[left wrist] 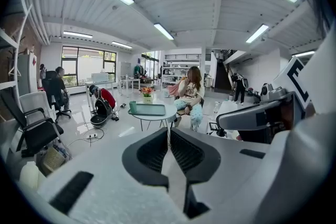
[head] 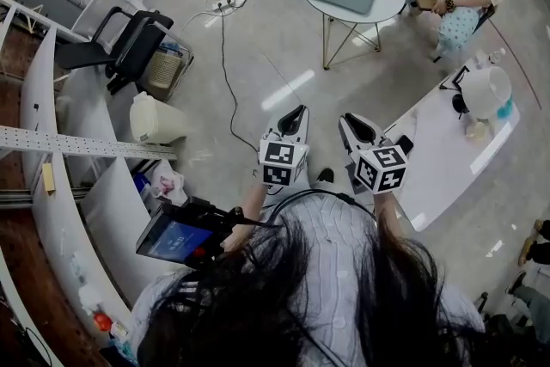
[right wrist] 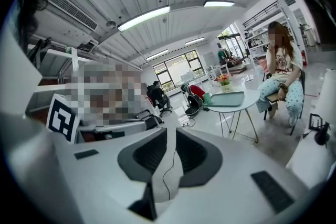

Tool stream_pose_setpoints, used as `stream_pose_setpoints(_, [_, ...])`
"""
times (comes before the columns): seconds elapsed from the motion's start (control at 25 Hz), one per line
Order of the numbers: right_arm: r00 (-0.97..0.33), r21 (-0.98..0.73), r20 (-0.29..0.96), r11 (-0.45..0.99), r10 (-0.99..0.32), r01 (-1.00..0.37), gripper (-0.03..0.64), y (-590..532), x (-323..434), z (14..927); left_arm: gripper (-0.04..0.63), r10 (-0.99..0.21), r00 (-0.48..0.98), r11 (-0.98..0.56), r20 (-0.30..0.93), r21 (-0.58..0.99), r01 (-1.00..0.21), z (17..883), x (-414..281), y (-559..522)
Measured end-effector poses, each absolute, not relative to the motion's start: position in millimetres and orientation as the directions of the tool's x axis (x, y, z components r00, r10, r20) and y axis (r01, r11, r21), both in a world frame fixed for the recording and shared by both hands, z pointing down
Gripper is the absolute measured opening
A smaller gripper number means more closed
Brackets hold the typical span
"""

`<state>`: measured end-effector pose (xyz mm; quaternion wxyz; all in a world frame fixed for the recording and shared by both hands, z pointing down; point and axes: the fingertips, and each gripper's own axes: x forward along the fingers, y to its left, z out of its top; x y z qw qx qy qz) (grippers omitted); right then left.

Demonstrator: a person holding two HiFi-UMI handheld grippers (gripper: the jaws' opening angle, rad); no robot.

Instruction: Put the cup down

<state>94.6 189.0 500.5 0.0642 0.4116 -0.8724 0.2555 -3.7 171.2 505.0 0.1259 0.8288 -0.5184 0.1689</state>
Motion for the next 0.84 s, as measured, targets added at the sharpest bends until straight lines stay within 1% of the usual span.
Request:
stream_pose_setpoints(0.28, [-0.656,-0.395,0.330,0.532,-0.678,-0.749,0.072,196.1,87.3,502.2,0.029,-0.804,0.421,-0.449,0.421,0.036,-0.893,507.6,-3.8,176.9])
stream_pose_setpoints(0.84, [-0.671,-0.389,0.346,0.550,-0.656,-0.739,0.072,194.2,70.6,509.7,0.029,-0.813,0.400,-0.423,0.424,0.044,-0.905,512.9,-23.0,174.7])
